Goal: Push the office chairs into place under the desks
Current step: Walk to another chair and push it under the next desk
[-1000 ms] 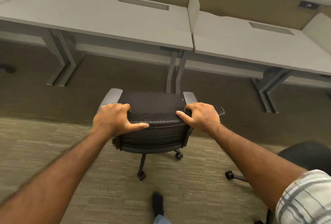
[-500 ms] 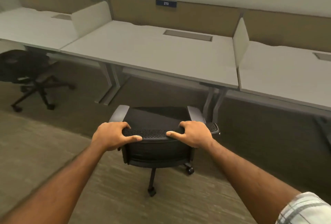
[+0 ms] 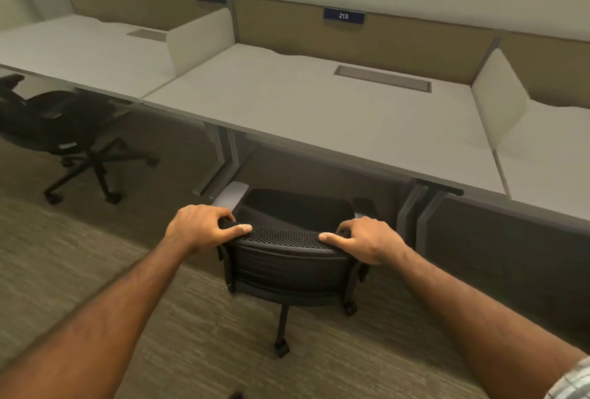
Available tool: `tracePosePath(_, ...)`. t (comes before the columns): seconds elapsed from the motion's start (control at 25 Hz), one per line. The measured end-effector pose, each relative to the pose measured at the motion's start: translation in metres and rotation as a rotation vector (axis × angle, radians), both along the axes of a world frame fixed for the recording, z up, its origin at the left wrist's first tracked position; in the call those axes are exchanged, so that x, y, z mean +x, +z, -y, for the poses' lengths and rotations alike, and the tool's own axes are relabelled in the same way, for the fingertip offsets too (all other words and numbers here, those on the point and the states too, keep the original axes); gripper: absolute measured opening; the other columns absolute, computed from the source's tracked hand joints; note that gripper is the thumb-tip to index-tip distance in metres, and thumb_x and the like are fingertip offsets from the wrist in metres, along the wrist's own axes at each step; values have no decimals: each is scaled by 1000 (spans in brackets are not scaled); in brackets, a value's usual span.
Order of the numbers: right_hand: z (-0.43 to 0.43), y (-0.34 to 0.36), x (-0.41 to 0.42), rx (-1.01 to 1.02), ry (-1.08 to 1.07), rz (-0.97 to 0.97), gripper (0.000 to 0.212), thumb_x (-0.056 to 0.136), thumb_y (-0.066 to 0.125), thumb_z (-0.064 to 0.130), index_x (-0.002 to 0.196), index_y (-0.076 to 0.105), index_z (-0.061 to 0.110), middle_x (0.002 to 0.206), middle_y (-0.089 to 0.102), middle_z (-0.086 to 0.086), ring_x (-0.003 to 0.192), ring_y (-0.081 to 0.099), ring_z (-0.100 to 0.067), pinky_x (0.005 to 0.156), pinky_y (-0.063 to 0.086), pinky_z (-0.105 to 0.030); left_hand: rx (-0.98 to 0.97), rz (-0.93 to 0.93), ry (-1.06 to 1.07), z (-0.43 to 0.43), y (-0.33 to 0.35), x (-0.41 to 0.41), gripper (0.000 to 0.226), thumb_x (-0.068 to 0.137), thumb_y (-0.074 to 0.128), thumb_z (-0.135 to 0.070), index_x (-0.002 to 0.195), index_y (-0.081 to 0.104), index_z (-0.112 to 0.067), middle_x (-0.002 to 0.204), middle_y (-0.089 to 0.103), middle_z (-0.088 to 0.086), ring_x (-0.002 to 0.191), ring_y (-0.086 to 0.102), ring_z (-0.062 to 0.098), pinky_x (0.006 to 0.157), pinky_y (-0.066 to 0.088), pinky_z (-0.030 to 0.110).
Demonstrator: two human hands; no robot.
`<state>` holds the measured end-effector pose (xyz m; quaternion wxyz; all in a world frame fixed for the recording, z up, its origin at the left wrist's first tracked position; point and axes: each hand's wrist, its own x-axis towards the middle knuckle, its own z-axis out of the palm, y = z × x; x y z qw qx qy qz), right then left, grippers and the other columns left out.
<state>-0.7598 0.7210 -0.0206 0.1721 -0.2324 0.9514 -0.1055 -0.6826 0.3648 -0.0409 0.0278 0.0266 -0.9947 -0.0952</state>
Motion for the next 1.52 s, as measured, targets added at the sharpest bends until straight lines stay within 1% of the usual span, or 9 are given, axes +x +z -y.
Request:
tracePosePath(0.32,128,2,-37,-52,-90,-82,73,87,35,87,94,72,25,86,72,5,80,67,-15,78,59,-43,-18,8,-13,133,-6,-77,89,64,14,-103,93,72,-43,94,74,-11,95,68,20,73,43,33)
tracePosePath(0.68,215,-6,-113,-57,-120,-103,71,87,34,87,92,71,27,80,69,10,75,64,-9,68,55,-31,-3,80,-38,223,3,-151,77,77,20,-96,98,74,-45,85,72,-17,84,64,12,73,45,33)
tracePosePath(0.76,233,-9,-125,-62,-112,-128,70,88,34,87,90,70,27,77,68,9,72,63,-8,63,50,-30,-14,51,-50,235,1,-160,67,88,23,-77,103,76,-38,97,76,-13,93,67,15,86,47,38)
tracePosePath(0.84,251,-7,-139,-71,-90,-161,67,90,34,84,87,69,26,75,67,9,69,61,-8,59,44,-30,-37,98,-9,241,1,-173,51,97,30,-57,106,74,-33,111,75,-9,106,65,17,108,36,50)
tracePosePath(0.92,265,-6,-151,-95,-77,-184,63,93,37,79,86,69,25,72,65,9,67,59,-8,58,41,-30,-45,107,31,247,-3,-182,43,100,34,-48,109,72,-32,119,73,-7,113,62,18,116,25,58)
tracePosePath(1.08,292,-9,-165,-93,-111,-237,59,96,38,73,85,69,24,72,65,7,66,58,-9,54,38,-28,-45,74,45,272,-2,-199,57,91,25,-61,109,74,-35,116,74,-12,112,63,15,115,25,59)
tracePosePath(1.2,314,-10,-172,-90,-142,-254,59,97,38,71,86,70,22,73,66,6,66,60,-11,58,43,-30,-18,50,20,295,0,-216,56,91,27,-61,110,74,-38,116,74,-14,110,64,12,117,26,57)
tracePosePath(1.32,341,-9,-170,-99,-193,-258,57,98,39,68,86,69,21,72,65,5,62,54,-8,53,36,-28,6,60,-16,323,-1,-229,53,91,27,-60,108,74,-43,114,73,-18,108,63,9,118,25,56)
tracePosePath(1.52,381,-8,-154,-109,-250,-245,55,99,41,65,87,68,19,76,68,2,69,63,-13,70,57,-36,37,46,-72,361,3,-241,51,91,28,-59,109,74,-44,116,73,-19,110,63,7,117,26,53)
